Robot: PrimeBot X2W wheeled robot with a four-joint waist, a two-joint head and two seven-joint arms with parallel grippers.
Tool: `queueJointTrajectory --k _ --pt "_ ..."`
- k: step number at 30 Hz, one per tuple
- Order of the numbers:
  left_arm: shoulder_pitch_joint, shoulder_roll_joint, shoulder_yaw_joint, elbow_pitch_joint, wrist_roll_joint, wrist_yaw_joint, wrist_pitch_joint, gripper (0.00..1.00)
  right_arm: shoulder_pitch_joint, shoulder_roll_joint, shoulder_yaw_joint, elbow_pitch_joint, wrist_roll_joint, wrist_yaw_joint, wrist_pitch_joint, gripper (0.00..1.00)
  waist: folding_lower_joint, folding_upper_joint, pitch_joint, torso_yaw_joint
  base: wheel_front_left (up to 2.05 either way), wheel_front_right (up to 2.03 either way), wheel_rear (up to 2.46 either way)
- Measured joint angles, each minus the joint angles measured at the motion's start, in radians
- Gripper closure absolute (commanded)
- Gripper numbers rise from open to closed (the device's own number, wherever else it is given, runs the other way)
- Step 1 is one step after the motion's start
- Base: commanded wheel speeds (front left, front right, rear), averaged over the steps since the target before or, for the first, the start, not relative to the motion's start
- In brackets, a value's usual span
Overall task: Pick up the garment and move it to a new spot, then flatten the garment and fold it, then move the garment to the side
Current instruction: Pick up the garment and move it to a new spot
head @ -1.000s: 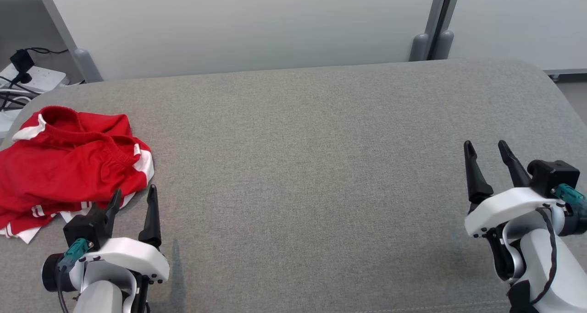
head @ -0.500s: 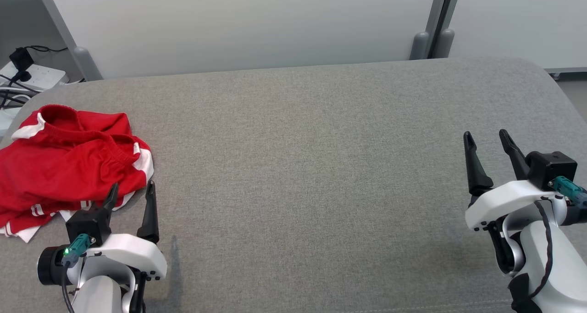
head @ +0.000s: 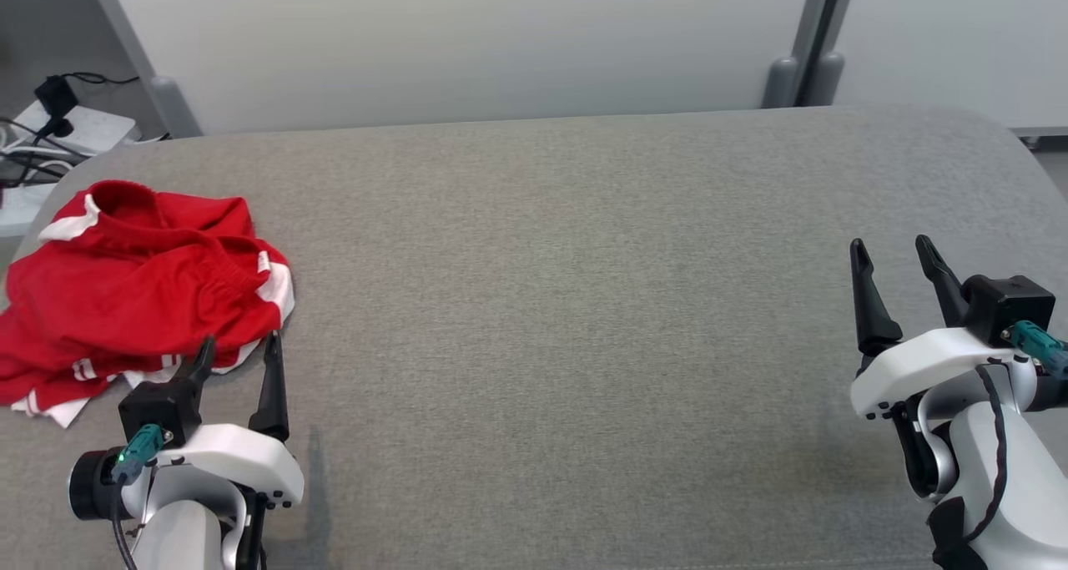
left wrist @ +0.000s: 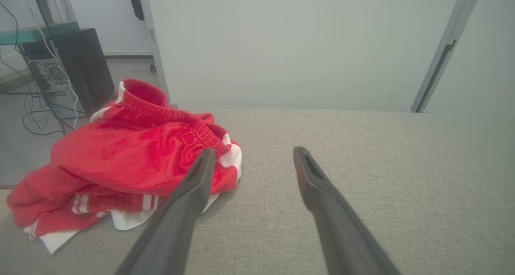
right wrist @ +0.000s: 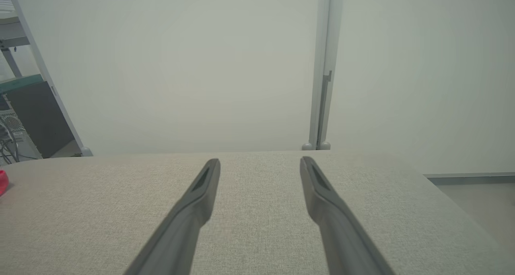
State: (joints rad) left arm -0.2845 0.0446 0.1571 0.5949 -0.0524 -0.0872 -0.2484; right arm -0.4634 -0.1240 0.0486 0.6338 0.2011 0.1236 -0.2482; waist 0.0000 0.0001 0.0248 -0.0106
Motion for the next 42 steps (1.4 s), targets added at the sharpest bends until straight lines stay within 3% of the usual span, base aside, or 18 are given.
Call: queueJointTrajectory --k 8,25,32,37,42 --pt "-0.012 -0.002 0.020 -0.001 0.000 0.000 0.000 0.00 -0.001 0.000 0.042 -0.002 0.013 0.000 0.000 0.00 0.0000 0.0000 0.005 0.099 0.00 0.00 0.00" --pt "-0.011 -0.002 0.052 0.018 -0.015 -0.010 0.000 0.00 -0.036 0.002 0.099 0.008 0.040 0.002 0.000 0.00 0.0000 0.0000 0.033 0.393 0.00 0.00 0.00" --pt "-0.088 0.015 0.020 0.121 -0.050 -0.035 0.000 0.00 -0.041 -0.008 0.121 0.033 0.050 0.003 0.000 0.00 0.0000 0.0000 0.056 0.398 0.00 0.00 0.00" --pt "-0.235 0.085 -0.038 0.206 -0.083 -0.037 0.000 0.00 -0.055 -0.017 0.132 0.037 0.052 0.003 0.000 0.00 0.0000 0.0000 0.095 0.378 0.00 0.00 0.00" --pt "-0.355 0.149 -0.132 0.299 -0.195 -0.037 -0.004 0.00 -0.097 -0.035 0.151 0.039 0.054 0.003 0.000 0.00 0.0000 0.0000 0.153 0.346 0.00 0.00 0.00"
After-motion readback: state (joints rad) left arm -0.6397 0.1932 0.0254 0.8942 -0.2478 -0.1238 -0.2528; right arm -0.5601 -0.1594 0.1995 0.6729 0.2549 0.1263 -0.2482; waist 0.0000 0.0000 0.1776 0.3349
